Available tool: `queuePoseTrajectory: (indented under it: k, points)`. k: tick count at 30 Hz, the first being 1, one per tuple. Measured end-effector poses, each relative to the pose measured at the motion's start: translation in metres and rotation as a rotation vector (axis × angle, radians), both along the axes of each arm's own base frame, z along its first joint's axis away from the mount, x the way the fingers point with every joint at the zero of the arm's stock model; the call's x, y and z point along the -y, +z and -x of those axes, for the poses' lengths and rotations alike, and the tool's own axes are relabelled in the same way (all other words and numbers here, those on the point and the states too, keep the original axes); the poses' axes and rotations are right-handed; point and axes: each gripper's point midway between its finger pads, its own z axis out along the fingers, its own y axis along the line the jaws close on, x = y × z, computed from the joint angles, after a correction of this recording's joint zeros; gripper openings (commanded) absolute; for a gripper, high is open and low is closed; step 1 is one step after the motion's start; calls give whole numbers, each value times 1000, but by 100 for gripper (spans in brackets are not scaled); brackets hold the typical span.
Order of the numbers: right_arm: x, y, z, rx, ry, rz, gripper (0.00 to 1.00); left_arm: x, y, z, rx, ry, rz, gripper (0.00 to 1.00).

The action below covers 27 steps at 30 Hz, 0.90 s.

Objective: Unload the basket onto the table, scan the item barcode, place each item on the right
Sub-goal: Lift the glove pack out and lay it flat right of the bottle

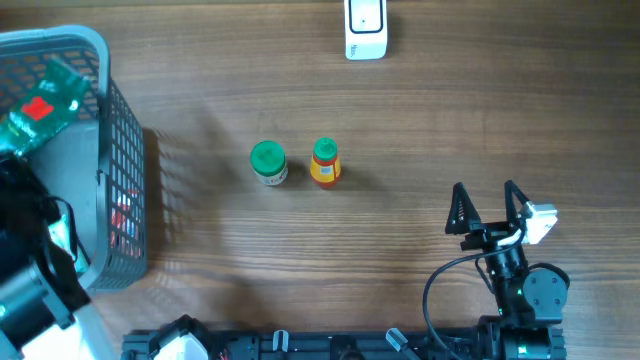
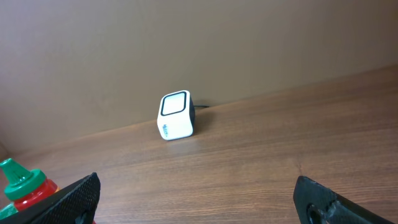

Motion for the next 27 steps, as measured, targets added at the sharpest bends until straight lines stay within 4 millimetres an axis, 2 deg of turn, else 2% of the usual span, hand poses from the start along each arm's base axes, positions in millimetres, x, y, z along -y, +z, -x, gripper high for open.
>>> queuePoseTrajectory:
  k: [3, 6, 9, 15, 19, 20, 21, 24, 27]
  points:
    - [0, 0, 0, 0, 0, 0, 100, 19, 20, -11, 43, -146, -54, 4]
    - [0, 0, 0, 0, 0, 0, 100, 41, 29, -21, 50, -286, -98, 4]
    - [0, 0, 0, 0, 0, 0, 100, 81, 31, -36, 30, -510, -179, 4]
    - [0, 0, 0, 0, 0, 0, 100, 175, 26, -49, -6, -951, -369, 4]
    - [0, 0, 0, 0, 0, 0, 100, 248, 28, -41, 36, -1247, -516, 4]
    - [0, 0, 0, 0, 0, 0, 100, 256, 29, -39, 43, -1282, -547, 4]
    - [0, 0, 0, 0, 0, 0, 99, 278, 30, -35, 67, -1358, -576, 4]
    - [0, 0, 0, 0, 0, 0, 100, 319, 24, -30, 85, -1508, -635, 4]
    - [0, 0, 0, 0, 0, 0, 100, 361, 4, -34, 56, -1644, -689, 4]
